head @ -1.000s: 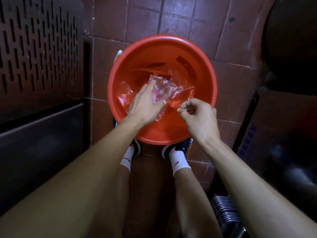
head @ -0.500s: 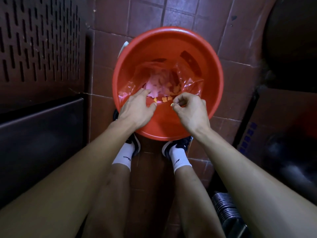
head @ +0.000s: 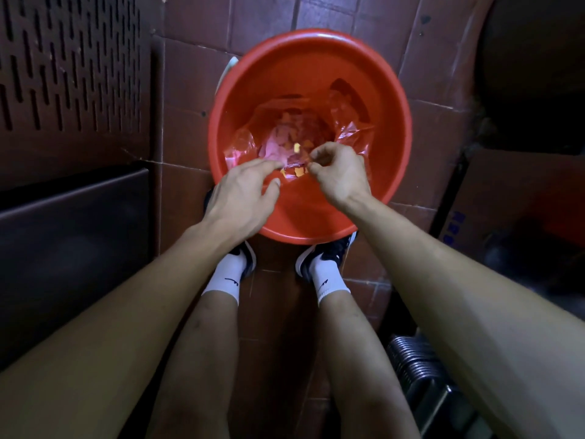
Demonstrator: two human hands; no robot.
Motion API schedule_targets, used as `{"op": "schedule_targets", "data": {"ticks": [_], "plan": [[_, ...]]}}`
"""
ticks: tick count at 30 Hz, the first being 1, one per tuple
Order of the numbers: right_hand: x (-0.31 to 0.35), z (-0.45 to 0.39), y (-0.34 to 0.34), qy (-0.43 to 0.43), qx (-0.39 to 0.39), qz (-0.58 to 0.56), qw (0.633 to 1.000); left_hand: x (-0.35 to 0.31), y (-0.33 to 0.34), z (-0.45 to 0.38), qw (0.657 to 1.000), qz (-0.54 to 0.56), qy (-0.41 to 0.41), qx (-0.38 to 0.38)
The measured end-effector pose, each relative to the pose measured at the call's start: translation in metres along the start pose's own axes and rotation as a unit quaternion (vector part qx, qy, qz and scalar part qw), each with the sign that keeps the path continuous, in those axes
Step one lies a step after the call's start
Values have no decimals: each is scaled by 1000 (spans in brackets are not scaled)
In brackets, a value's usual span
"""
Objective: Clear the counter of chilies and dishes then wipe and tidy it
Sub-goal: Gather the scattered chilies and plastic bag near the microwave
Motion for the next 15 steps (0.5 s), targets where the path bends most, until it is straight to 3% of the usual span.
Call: {"op": "schedule_targets", "data": {"ticks": [9, 15], "plan": [[12, 45, -20, 20, 61, 80, 995, -30, -30, 24, 999, -31, 35, 17], [66, 99, -58, 2, 71, 103, 992, -62, -81, 53, 989, -121, 26, 85]]}}
Point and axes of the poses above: each hand's wrist, its own z-axis away from the middle knuckle, its own y-axis out of the palm, x = y × z, the point moved 5 cm from there along -z, towards the middle knuckle, and after that the axes turned 4 degrees about -y, right-handed, at the moved point
